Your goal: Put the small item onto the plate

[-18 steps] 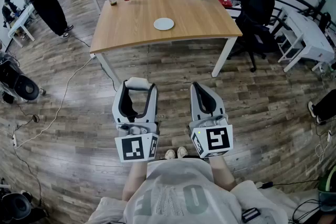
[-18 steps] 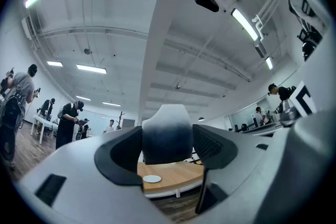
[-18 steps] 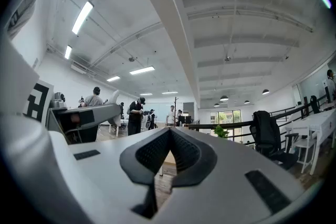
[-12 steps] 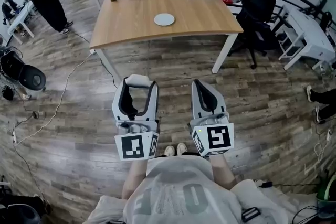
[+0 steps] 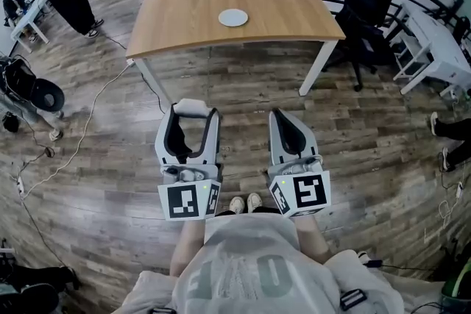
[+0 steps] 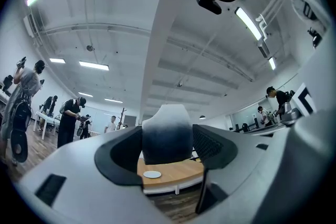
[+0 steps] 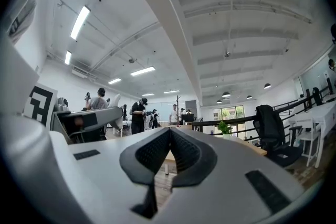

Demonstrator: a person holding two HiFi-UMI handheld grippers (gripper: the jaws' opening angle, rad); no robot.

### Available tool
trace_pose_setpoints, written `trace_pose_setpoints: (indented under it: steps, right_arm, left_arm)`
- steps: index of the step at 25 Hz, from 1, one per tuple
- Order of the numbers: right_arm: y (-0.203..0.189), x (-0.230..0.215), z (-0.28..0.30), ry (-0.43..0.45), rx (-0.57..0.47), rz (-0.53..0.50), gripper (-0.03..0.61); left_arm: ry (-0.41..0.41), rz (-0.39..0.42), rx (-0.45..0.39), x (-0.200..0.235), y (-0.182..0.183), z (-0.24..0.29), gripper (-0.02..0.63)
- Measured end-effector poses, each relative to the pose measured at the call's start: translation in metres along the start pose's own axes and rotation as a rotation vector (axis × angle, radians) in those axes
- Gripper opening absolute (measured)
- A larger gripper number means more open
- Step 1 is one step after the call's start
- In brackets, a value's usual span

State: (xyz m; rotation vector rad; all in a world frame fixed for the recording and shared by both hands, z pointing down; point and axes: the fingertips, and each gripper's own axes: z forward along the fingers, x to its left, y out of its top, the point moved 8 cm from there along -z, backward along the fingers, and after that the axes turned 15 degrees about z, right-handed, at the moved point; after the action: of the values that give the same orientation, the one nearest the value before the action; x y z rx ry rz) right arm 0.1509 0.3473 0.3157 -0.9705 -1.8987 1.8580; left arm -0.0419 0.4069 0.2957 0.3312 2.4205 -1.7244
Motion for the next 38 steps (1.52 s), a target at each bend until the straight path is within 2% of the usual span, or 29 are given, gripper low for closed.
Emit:
trace_pose_setpoints:
  steps: [14, 21, 26, 31, 34, 38]
  right_arm:
    - [-0.003, -0.066, 0.027, 0.019, 0.011, 0.015, 0.018]
    - [-0.016, -0.101, 0.054, 0.018, 0.022, 0.031, 0.018]
    - [-0.016, -0.122, 0.077, 0.007, 0.012, 0.030, 0.018]
    - [-0.042, -0.141, 0.111, 0.010, -0.009, -0.010, 0.018]
    - [-0.062, -0.156, 0.134, 0.004, -0.008, 0.019, 0.018]
    - [-0.073, -0.157, 0.182, 0.028, -0.004, 0.018, 0.018]
  left_arm:
    - [0.041, 0.016, -0.033, -0.029, -0.013, 0.045, 0.306]
    - [0.062, 0.036, -0.024, -0.036, -0.034, 0.075, 0.306]
    - [0.066, 0.034, -0.047, -0.035, -0.047, 0.104, 0.306]
    - [0.082, 0.032, -0.100, -0.025, -0.072, 0.130, 0.305]
    - [0.092, 0.027, -0.131, -0.019, -0.084, 0.146, 0.306]
    - [0.095, 0.032, -0.114, 0.000, -0.111, 0.174, 0.306]
